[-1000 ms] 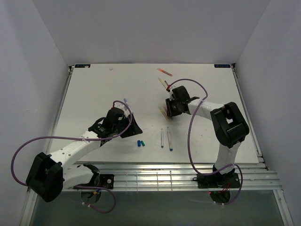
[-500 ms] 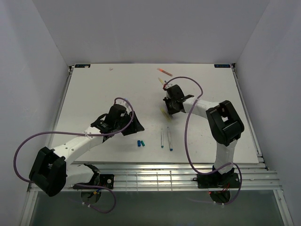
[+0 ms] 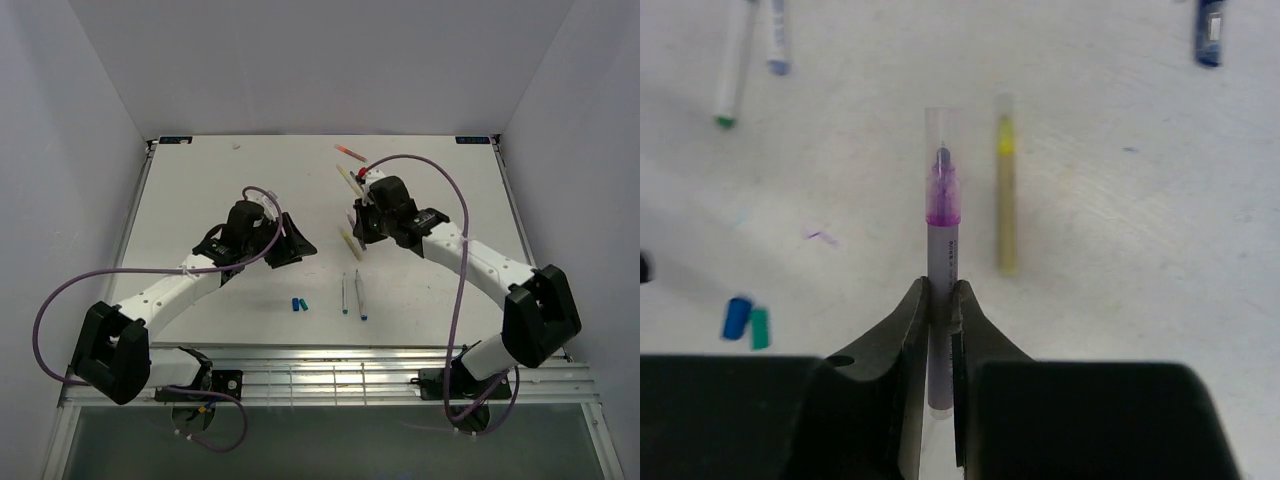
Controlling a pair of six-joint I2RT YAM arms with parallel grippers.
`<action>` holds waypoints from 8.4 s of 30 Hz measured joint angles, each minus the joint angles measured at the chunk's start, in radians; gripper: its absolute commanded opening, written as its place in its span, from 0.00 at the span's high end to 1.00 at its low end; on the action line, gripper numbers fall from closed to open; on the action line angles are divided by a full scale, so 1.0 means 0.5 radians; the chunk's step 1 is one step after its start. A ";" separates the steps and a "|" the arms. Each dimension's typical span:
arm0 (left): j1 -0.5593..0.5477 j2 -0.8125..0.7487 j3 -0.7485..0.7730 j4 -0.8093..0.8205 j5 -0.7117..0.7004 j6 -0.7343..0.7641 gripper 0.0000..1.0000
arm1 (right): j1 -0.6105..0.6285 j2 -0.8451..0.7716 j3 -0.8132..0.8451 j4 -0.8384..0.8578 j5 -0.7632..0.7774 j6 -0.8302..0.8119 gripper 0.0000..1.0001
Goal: Open the pen caps
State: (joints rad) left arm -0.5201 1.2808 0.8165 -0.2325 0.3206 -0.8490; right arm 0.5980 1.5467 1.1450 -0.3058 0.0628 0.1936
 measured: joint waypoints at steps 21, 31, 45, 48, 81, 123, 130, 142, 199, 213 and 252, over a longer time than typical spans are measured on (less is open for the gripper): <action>0.012 -0.024 -0.218 0.495 0.301 -0.169 0.36 | 0.590 -0.444 -0.455 0.246 -0.148 0.550 0.92; 0.014 -0.027 -0.234 0.533 0.280 -0.227 0.39 | 0.603 -0.520 -0.483 0.282 -0.130 0.559 0.92; 0.014 0.037 -0.233 0.592 0.281 -0.285 0.48 | 0.604 -0.481 -0.488 0.406 -0.209 0.571 0.92; 0.014 0.053 -0.232 0.601 0.281 -0.293 0.54 | 0.607 -0.465 -0.488 0.424 -0.233 0.581 0.92; 0.043 0.255 0.142 0.089 0.157 -0.185 1.00 | 0.859 -0.134 -0.249 0.318 0.330 0.517 0.92; 0.339 -0.232 -0.666 -0.043 0.211 0.278 0.99 | 0.352 -0.719 -1.136 0.264 0.208 0.708 0.92; 0.277 -0.213 -0.821 0.041 0.223 0.201 0.96 | 0.321 -0.632 -1.171 0.251 0.233 0.730 0.90; 0.158 -0.047 -0.822 0.243 0.224 0.098 0.72 | 0.321 -0.492 -1.173 0.330 0.218 0.760 0.73; 0.156 -0.333 -0.548 -0.048 0.023 0.134 0.47 | -0.027 0.750 0.159 0.218 -0.076 -0.084 0.92; 0.156 -0.307 -0.146 -0.071 0.025 0.092 0.46 | 0.150 0.043 -0.104 0.291 -0.334 0.235 0.92; 0.151 -0.175 -0.136 0.113 0.101 -0.035 1.00 | 0.655 -0.170 -0.387 0.726 -0.491 0.726 0.73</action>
State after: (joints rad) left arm -0.4446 1.1931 0.7486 -0.1761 0.3710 -0.8665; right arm 0.9253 1.4616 0.9516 0.0570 -0.1829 0.5564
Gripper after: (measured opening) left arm 0.220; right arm 0.177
